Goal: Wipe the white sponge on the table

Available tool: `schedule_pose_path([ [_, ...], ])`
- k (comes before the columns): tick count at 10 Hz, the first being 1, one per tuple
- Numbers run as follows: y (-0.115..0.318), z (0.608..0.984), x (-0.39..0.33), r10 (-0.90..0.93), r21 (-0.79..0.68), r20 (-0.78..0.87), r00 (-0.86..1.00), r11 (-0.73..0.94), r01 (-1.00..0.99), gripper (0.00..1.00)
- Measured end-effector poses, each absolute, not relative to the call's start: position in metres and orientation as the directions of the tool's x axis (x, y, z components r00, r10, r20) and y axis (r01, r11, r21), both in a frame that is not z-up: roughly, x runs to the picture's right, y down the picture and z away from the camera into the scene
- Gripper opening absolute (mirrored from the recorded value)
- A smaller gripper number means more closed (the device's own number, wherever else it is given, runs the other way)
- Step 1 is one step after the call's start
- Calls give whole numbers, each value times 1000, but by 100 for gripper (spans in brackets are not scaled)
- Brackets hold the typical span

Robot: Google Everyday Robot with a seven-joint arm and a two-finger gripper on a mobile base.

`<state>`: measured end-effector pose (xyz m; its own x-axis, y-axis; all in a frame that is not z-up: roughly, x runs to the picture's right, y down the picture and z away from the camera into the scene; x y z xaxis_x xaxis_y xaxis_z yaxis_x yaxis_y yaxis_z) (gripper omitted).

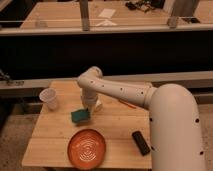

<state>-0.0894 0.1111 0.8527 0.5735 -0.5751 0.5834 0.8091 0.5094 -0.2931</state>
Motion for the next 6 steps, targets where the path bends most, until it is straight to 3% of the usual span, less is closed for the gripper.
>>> schedule_pose_path([
  [6, 107, 853, -89, -587, -304, 569, 576, 500, 811, 4],
])
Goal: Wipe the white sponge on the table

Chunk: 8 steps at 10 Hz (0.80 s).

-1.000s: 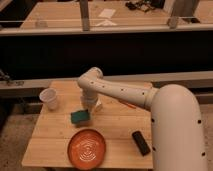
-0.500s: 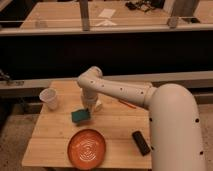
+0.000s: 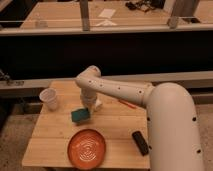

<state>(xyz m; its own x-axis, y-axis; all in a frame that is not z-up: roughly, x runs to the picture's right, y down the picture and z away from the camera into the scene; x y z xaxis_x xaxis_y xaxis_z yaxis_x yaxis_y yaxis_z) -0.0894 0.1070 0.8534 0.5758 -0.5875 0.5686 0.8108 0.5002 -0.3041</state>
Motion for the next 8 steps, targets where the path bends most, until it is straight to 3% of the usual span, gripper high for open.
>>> schedule_pose_path([
  [8, 104, 852, -92, -615, -308, 554, 561, 475, 824, 4],
])
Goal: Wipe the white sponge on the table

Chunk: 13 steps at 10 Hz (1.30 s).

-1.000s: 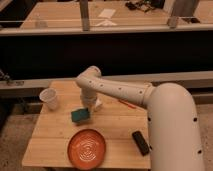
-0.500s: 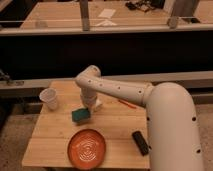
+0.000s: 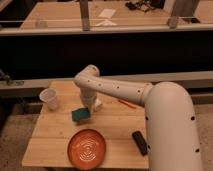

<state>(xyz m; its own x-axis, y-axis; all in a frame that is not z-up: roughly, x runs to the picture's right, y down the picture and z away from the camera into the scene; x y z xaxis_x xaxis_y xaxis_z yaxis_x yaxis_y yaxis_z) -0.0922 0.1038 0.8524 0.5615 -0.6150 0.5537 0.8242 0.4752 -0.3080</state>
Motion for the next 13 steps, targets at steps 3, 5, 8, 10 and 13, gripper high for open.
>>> schedule_pose_path([
  [3, 104, 852, -97, -628, -302, 553, 548, 462, 834, 4],
  [5, 104, 851, -99, -635, -298, 553, 540, 454, 840, 4],
  [8, 104, 849, -99, -643, -293, 557, 525, 440, 849, 4],
  [10, 106, 847, -100, -651, -284, 559, 513, 431, 856, 4],
  [13, 106, 845, -98, -661, -279, 559, 500, 418, 865, 4],
])
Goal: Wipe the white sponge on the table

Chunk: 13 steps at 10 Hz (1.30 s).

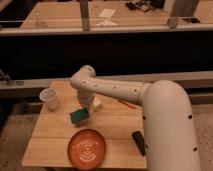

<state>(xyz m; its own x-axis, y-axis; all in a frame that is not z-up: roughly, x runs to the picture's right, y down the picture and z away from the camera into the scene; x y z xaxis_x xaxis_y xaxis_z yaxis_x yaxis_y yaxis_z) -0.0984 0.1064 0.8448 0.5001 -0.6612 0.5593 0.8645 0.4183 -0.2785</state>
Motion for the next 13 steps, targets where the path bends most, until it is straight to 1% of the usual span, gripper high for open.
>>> schedule_pose_path([
  [13, 110, 839, -93, -689, -249, 557, 464, 395, 884, 4],
])
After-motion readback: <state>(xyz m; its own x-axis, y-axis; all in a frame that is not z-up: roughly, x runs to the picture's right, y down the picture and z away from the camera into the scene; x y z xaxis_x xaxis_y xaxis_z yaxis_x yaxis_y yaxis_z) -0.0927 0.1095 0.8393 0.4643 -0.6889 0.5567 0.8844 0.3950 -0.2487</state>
